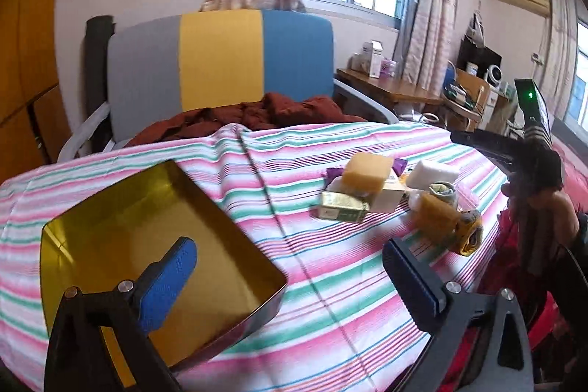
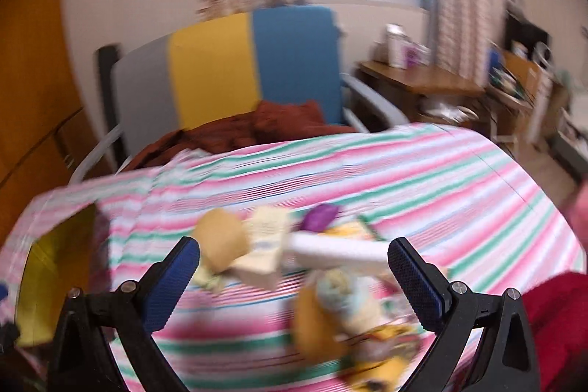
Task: Organize objects
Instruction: 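Move the left gripper from the gold tray toward the cluster of items, then grasp the yellow sponge with the left gripper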
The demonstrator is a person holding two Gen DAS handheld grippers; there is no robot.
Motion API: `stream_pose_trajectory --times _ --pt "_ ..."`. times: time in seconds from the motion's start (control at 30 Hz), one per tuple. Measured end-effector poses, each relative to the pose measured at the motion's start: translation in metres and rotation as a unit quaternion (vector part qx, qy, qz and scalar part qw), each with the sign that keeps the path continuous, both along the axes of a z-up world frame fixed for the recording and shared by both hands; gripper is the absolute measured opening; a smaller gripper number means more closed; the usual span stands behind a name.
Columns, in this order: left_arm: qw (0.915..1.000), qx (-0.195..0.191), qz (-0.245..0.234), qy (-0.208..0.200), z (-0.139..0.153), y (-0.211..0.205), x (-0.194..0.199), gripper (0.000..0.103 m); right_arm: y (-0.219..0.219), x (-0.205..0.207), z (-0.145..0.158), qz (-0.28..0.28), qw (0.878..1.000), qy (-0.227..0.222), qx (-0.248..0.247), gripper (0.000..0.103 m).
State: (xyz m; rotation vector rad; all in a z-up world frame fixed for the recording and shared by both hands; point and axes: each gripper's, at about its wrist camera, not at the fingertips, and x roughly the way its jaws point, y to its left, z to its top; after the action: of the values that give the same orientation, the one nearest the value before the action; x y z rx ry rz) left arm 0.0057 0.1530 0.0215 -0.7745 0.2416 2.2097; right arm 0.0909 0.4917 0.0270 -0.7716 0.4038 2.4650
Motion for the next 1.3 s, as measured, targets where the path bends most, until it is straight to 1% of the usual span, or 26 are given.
stream_pose_trajectory --times 0.1,0.17,0.23,0.27,0.3,0.33,0.4,0.43,0.5,0.63,0.87,0.97,1.03,1.17,1.27,1.3 --pt "0.9999 -0.005 -0.015 0.004 0.002 0.022 -0.001 0.103 0.031 0.007 -0.003 -0.023 0.999 0.013 -0.021 0.103" --pt "0.9994 -0.009 -0.032 -0.011 0.002 0.036 -0.004 0.103 0.05 0.012 -0.01 -0.037 0.998 0.024 -0.046 0.103" --pt "0.9986 -0.021 -0.041 -0.025 -0.002 0.052 -0.008 0.103 0.06 0.016 -0.017 -0.046 0.996 0.034 -0.071 0.103" --pt "0.998 -0.027 -0.05 -0.027 -0.004 0.061 -0.009 0.103 0.069 0.021 -0.023 -0.055 0.993 0.043 -0.1 0.103" --pt "0.9976 -0.035 -0.055 -0.026 -0.007 0.07 -0.01 0.103 0.07 0.026 -0.023 -0.059 0.99 0.047 -0.115 0.103" --pt "0.997 -0.041 -0.058 -0.03 -0.01 0.078 -0.011 0.101 0.076 0.029 -0.026 -0.06 0.986 0.061 -0.141 0.103" --pt "0.9958 -0.047 -0.065 -0.045 -0.014 0.094 -0.015 0.098 0.081 0.033 -0.028 -0.067 0.983 0.071 -0.158 0.103" --pt "0.9952 -0.053 -0.064 -0.051 -0.017 0.102 -0.018 0.096 0.081 0.033 -0.028 -0.067 0.982 0.074 -0.161 0.103" --pt "0.994 -0.059 -0.07 -0.061 -0.02 0.115 -0.023 0.095 0.083 0.034 -0.029 -0.064 0.98 0.082 -0.17 0.103" --pt "0.9922 -0.075 -0.075 -0.065 -0.025 0.141 -0.032 0.095 0.082 0.035 -0.029 -0.053 0.978 0.092 -0.177 0.103" --pt "0.9889 -0.104 -0.09 -0.057 -0.035 0.185 -0.048 0.095 0.08 0.032 -0.03 -0.032 0.977 0.099 -0.187 0.103" --pt "0.9868 -0.111 -0.105 -0.053 -0.04 0.204 -0.055 0.095 0.078 0.031 -0.03 -0.025 0.977 0.098 -0.186 0.103" --pt "0.9844 -0.125 -0.114 -0.049 -0.047 0.218 -0.06 0.095 0.078 0.03 -0.029 -0.022 0.977 0.099 -0.186 0.103" --pt "0.9813 -0.139 -0.123 -0.051 -0.059 0.238 -0.07 0.095 0.077 0.029 -0.029 -0.016 0.978 0.097 -0.186 0.103" --pt "0.9795 -0.141 -0.126 -0.068 -0.068 0.249 -0.081 0.086 0.077 0.027 -0.03 -0.013 0.978 0.094 -0.186 0.103" --pt "0.9792 -0.141 -0.126 -0.073 -0.07 0.251 -0.084 0.078 0.076 0.026 -0.03 -0.012 0.978 0.094 -0.185 0.103"
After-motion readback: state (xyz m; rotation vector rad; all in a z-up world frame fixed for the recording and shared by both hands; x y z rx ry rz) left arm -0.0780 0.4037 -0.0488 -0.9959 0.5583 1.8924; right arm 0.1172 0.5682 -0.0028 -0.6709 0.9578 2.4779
